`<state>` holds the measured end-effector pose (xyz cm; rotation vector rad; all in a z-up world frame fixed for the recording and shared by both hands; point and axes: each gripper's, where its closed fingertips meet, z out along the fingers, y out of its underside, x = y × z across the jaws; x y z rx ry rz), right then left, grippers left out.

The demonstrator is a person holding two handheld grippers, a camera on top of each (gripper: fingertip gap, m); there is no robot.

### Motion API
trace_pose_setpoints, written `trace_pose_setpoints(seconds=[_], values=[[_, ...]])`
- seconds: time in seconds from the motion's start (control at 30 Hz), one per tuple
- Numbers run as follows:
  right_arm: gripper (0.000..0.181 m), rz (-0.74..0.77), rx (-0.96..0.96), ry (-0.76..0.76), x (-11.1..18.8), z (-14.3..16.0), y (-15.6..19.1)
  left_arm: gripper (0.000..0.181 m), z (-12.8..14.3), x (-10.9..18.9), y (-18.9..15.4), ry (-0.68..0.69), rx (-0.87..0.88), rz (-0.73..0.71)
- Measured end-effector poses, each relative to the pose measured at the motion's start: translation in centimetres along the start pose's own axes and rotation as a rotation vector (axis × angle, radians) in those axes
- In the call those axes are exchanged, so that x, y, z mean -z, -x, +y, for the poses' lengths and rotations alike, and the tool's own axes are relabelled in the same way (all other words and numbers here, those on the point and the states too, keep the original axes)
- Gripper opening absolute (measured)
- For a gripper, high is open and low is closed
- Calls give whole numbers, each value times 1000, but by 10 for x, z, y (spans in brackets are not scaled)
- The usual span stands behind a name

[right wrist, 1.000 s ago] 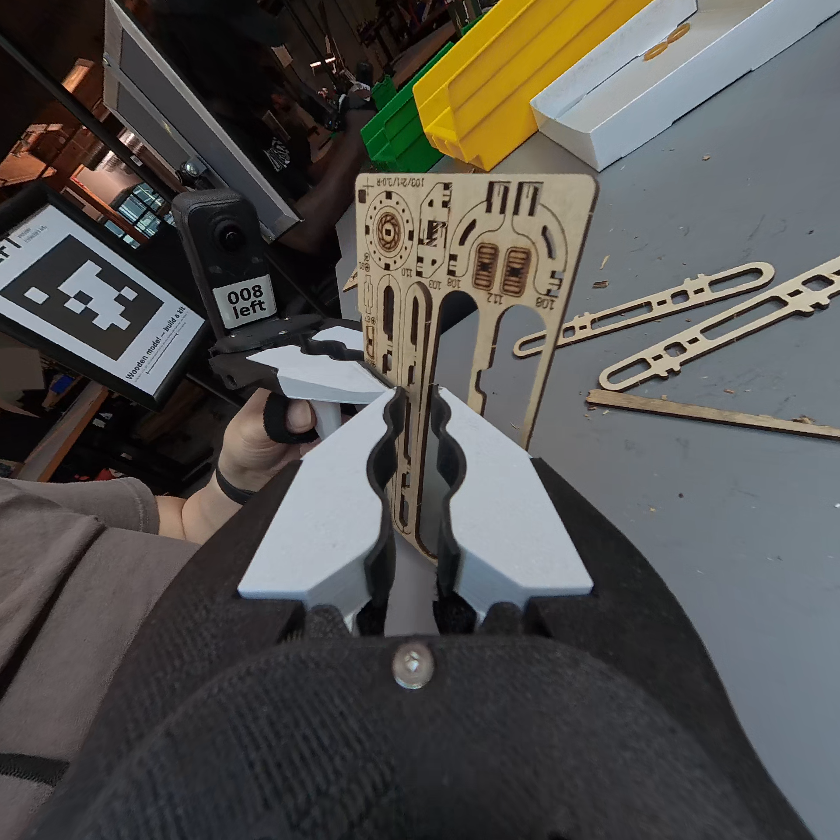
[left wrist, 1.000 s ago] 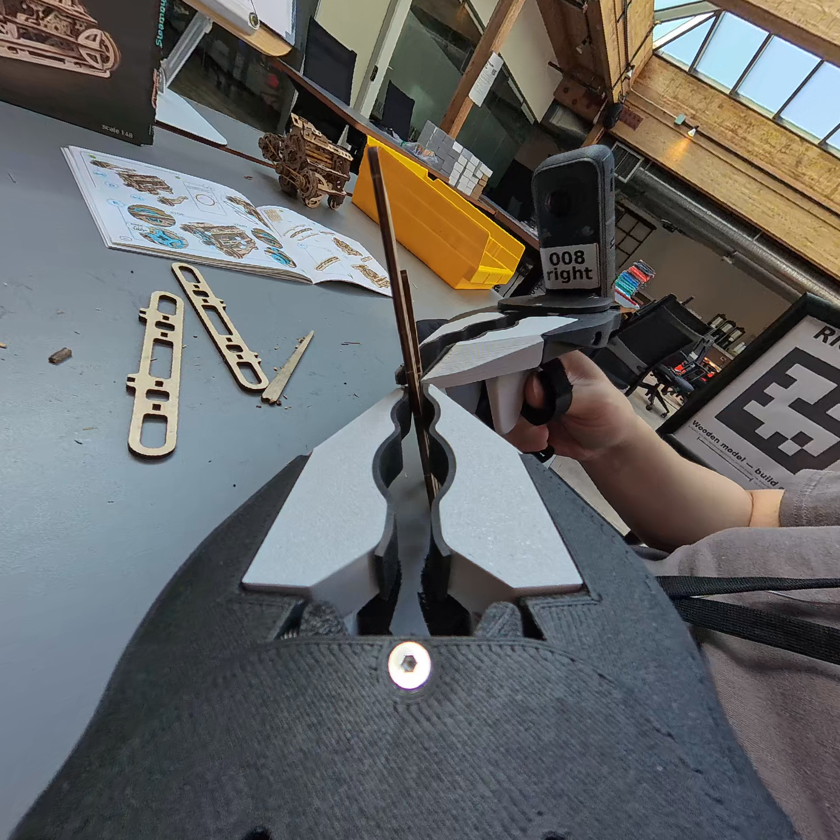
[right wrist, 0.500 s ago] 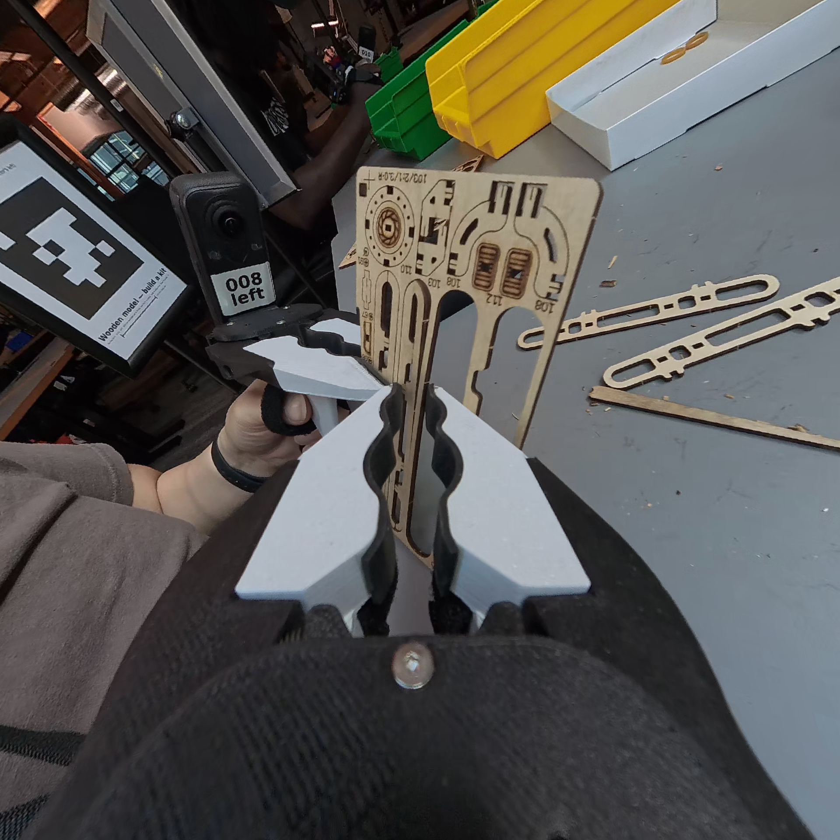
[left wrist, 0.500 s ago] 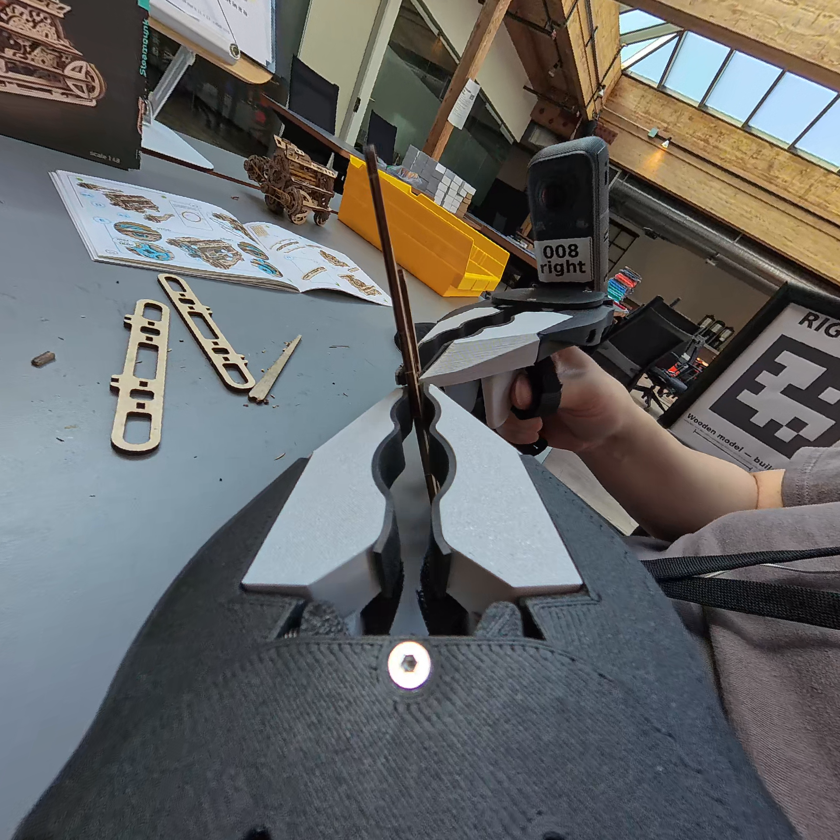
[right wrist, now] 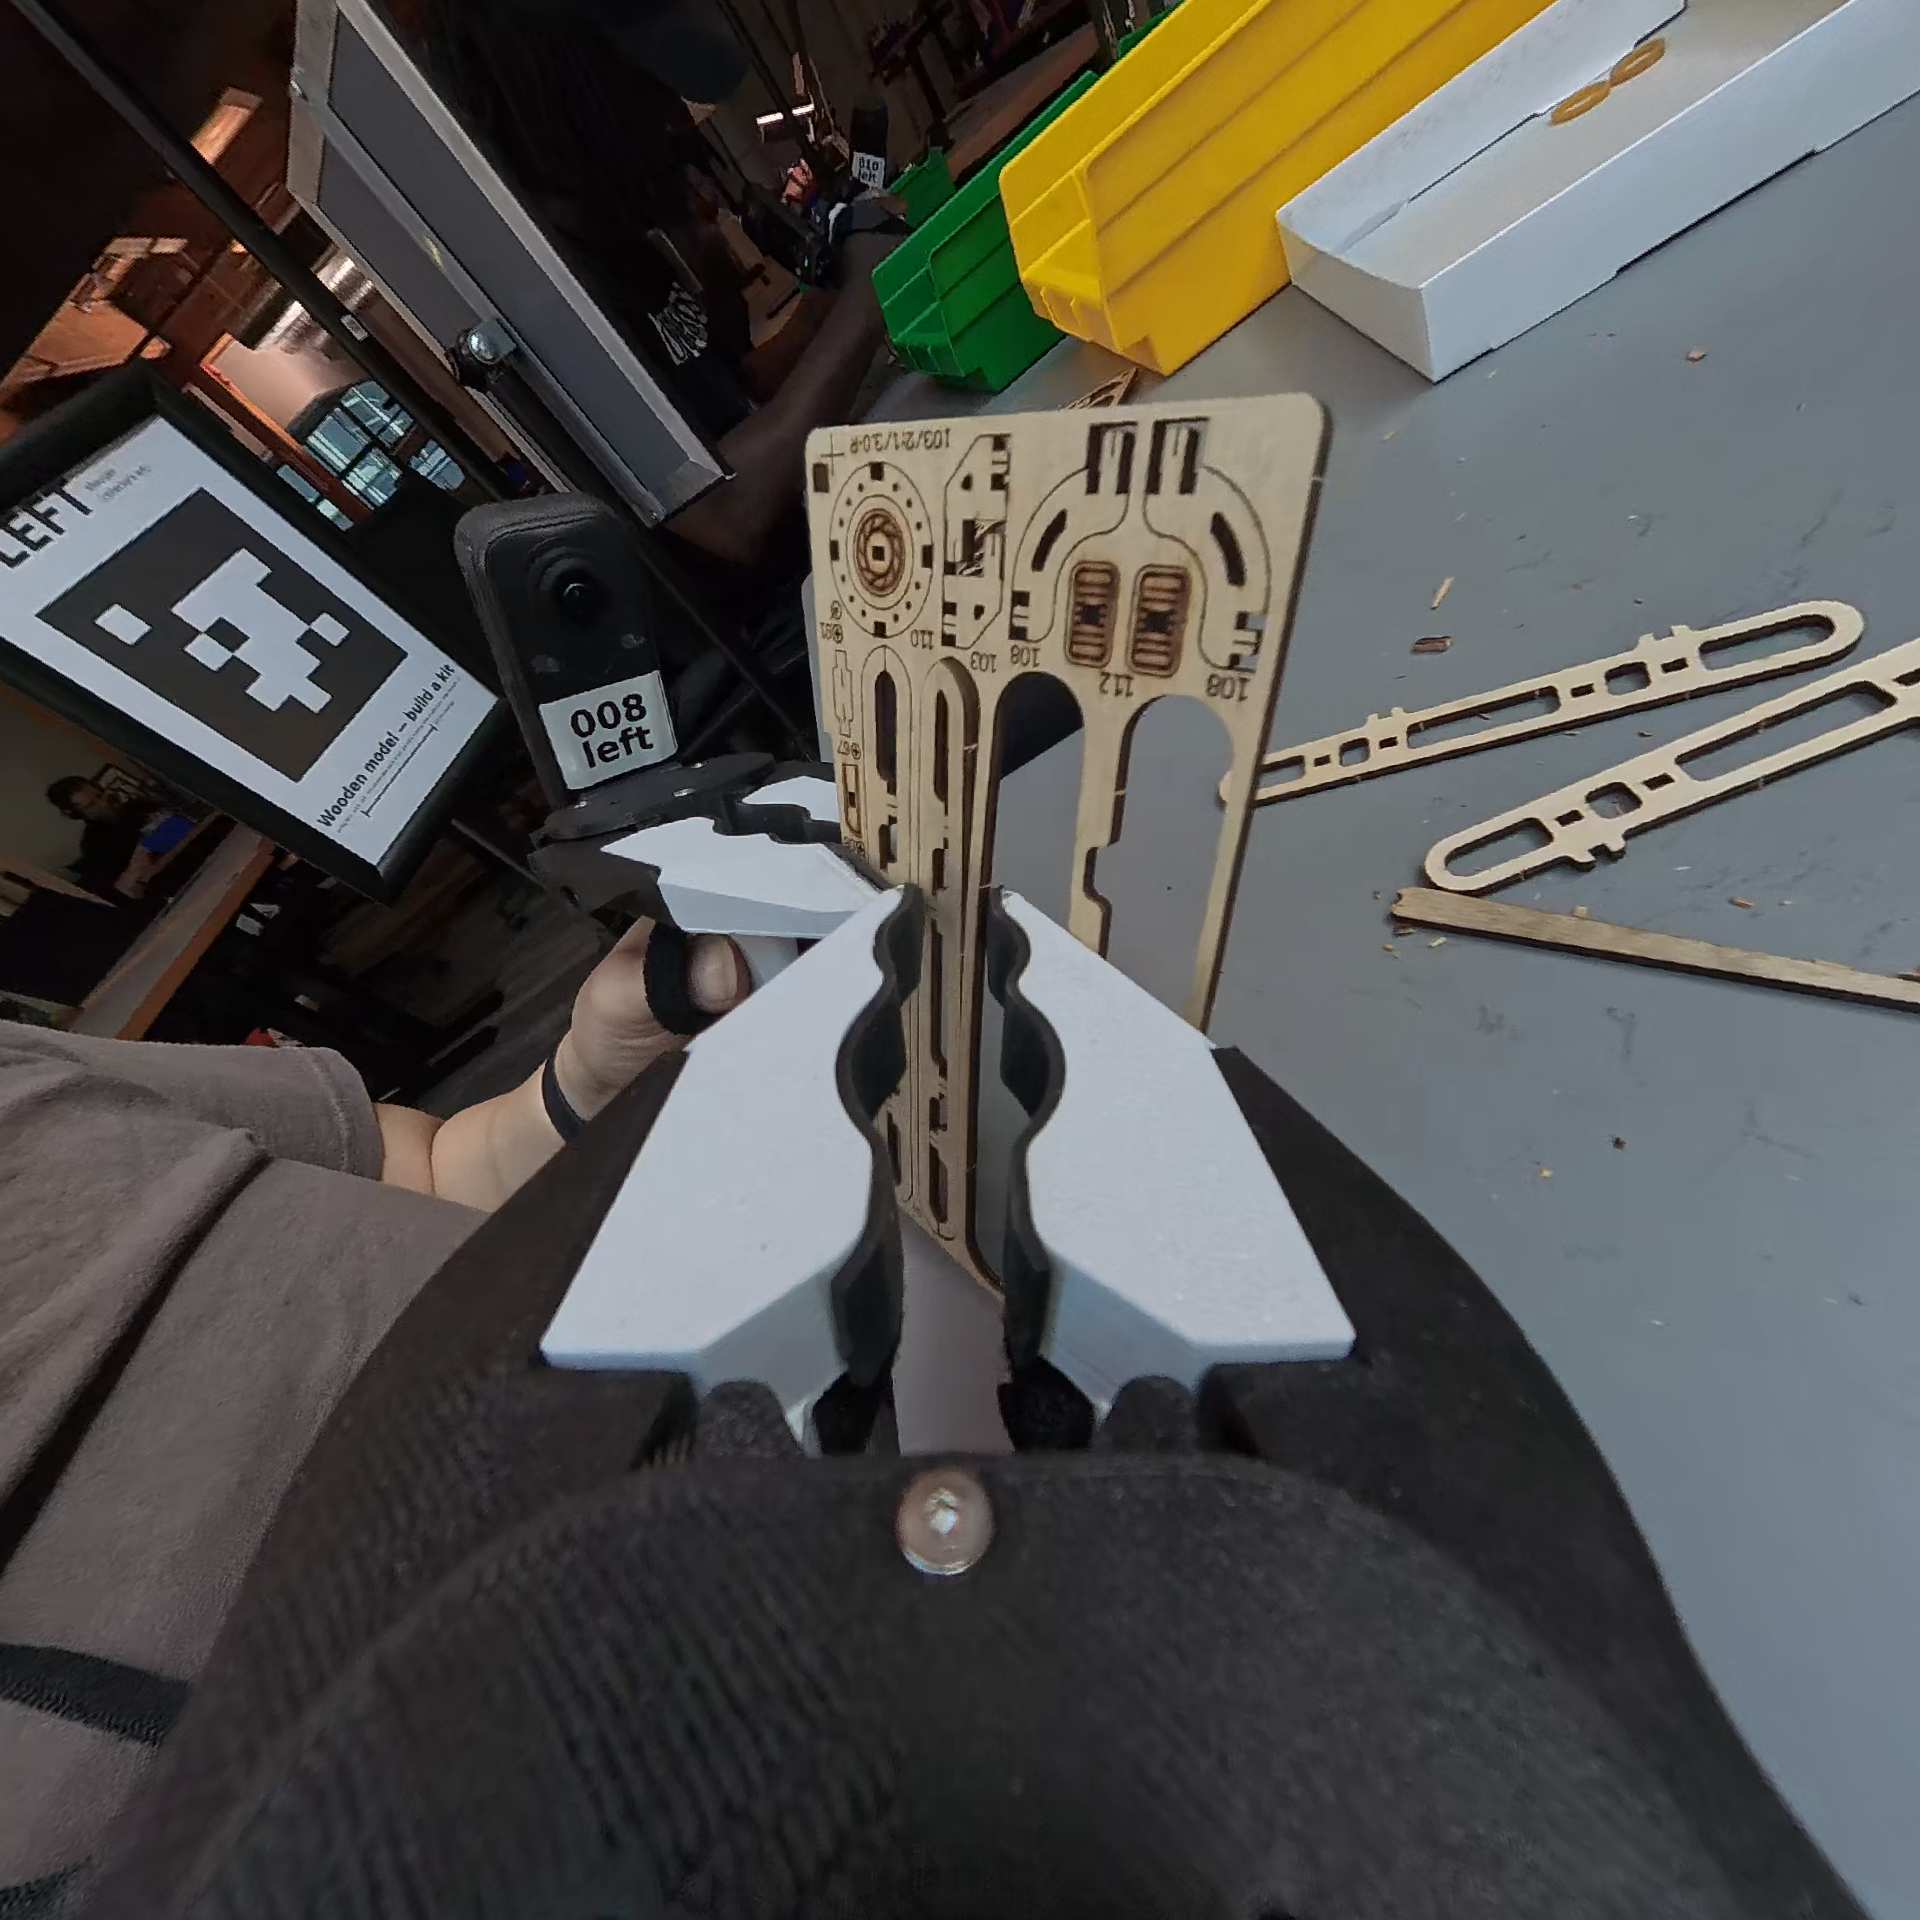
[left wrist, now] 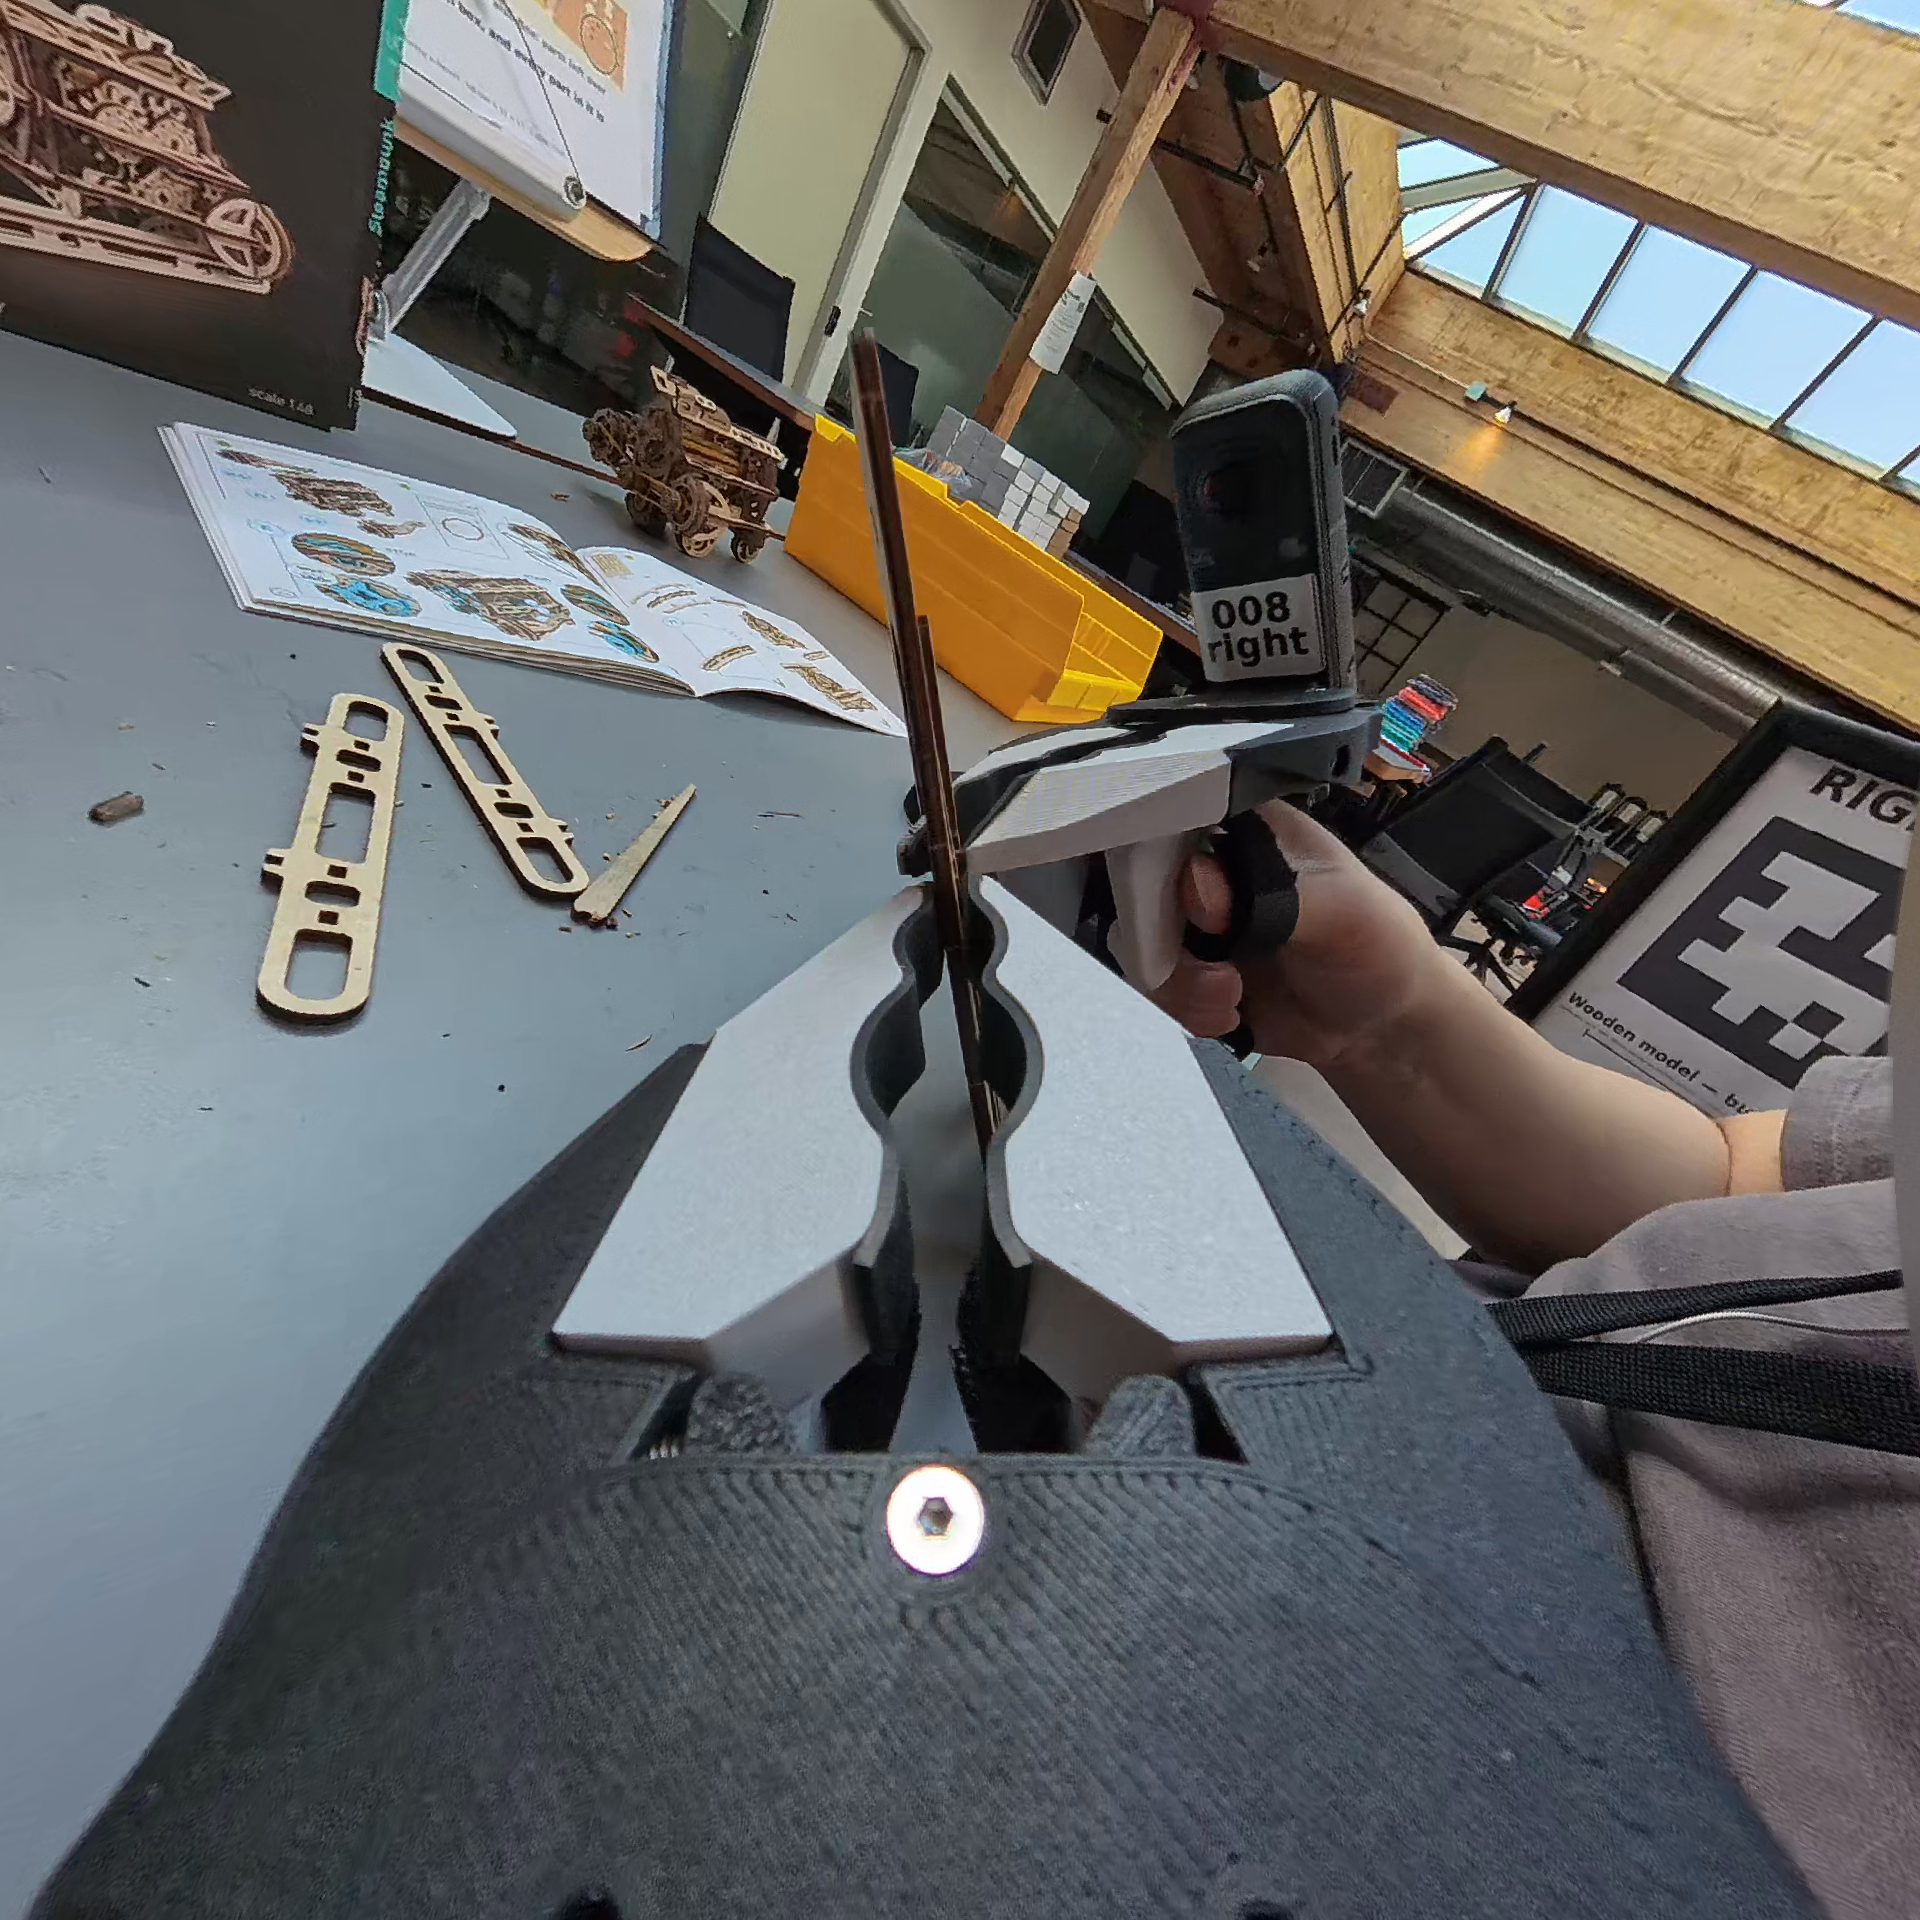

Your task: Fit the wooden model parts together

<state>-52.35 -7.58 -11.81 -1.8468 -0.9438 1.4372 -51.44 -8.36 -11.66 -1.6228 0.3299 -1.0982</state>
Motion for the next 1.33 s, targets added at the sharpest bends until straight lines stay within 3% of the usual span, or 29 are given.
trace_pose_setpoints(seconds=[0.27,0.37,0.47,0.7,0.8,1.03,1.33], values=[[11,86,11,-59,-3,-10,-2,0,-5,0,3,-30,-53,-57],[19,6,-93,-155,-1,-18,3,0,-5,-2,2,-31,-80,-79],[11,-55,-202,-192,2,-19,-1,0,-2,-4,1,-31,-88,-89],[9,187,71,-92,5,-13,-7,0,0,-3,7,-55,-44,-137],[9,281,163,-122,18,-24,-8,0,-2,0,13,-68,-23,-150],[14,395,347,-105,17,-40,-7,0,-1,-4,7,-59,-90,-180],[12,428,441,-34,4,-33,-2,0,0,-9,4,-56,-94,-188]])
